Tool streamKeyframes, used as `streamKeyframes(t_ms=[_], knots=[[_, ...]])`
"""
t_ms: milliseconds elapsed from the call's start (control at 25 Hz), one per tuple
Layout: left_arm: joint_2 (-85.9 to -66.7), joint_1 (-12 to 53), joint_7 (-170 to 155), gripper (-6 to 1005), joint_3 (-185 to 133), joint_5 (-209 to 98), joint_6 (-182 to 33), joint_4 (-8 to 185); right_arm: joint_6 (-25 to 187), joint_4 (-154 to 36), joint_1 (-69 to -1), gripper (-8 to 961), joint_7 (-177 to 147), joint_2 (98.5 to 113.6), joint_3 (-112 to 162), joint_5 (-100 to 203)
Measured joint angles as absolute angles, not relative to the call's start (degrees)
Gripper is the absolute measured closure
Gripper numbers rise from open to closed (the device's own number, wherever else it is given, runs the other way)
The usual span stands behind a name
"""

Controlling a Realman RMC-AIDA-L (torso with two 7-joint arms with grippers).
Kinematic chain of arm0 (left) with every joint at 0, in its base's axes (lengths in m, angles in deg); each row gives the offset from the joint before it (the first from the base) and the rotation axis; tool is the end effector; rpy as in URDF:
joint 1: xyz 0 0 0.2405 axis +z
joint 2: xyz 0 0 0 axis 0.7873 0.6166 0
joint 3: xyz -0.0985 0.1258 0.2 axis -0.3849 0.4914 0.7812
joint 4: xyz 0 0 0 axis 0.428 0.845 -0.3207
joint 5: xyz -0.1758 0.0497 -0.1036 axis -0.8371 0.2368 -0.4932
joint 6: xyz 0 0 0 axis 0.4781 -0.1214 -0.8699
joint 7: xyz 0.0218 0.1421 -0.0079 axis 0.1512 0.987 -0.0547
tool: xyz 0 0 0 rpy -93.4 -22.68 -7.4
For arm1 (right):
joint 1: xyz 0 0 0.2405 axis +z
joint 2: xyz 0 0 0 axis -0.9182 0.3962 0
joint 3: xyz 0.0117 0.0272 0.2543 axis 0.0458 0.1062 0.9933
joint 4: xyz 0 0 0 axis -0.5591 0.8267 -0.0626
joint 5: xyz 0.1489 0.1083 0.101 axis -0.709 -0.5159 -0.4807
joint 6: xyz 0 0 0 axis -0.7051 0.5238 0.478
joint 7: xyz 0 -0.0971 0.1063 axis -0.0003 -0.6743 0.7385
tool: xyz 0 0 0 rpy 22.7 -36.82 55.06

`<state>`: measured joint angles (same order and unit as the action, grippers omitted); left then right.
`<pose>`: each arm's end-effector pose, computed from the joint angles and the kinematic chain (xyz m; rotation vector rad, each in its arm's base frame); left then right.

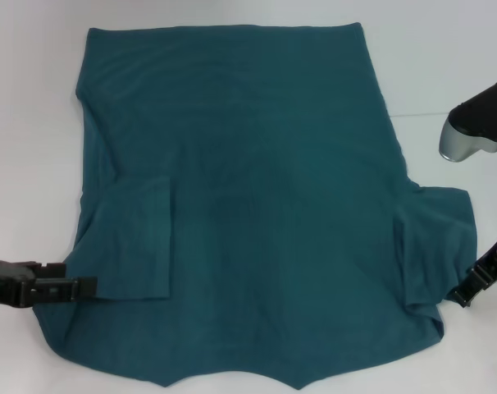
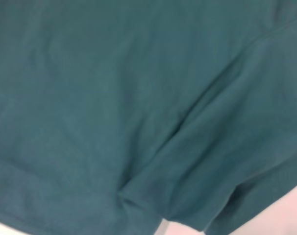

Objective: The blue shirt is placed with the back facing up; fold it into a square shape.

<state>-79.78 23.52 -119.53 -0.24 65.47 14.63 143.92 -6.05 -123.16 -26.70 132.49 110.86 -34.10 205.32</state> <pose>-0.2903 0.3219 0.0649 -2.5347 -1.2468 -0.3972 0.2385 0.3678 0.0484 -2.2493 1.2163 -0.8014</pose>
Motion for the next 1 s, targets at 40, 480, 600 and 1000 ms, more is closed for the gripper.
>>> streamKeyframes(t_ms=[40, 480, 600, 1000], knots=[[-79.79, 23.5, -119.5, 154, -0.2, 65.5, 14.6, 143.9, -5.6, -123.1, -26.9, 196, 132.5, 110.81, -34.1, 205.3], [-80.02, 23.5, -120.0, 155, -0.2, 65.5, 14.6, 143.6, -2.4, -121.1, -28.0, 193, 133.1, 110.39, -34.3, 205.3], [-80.03, 23.5, -120.0, 154, -0.2, 65.5, 14.6, 143.3, -1.8, -120.1, -28.0, 192, 133.2, 110.36, -34.5, 205.3], [-80.03, 23.5, -119.8, 154, -0.1, 65.5, 14.0, 141.7, 1.7, -116.6, -27.2, 192, 134.5, 110.31, -35.9, 205.3]])
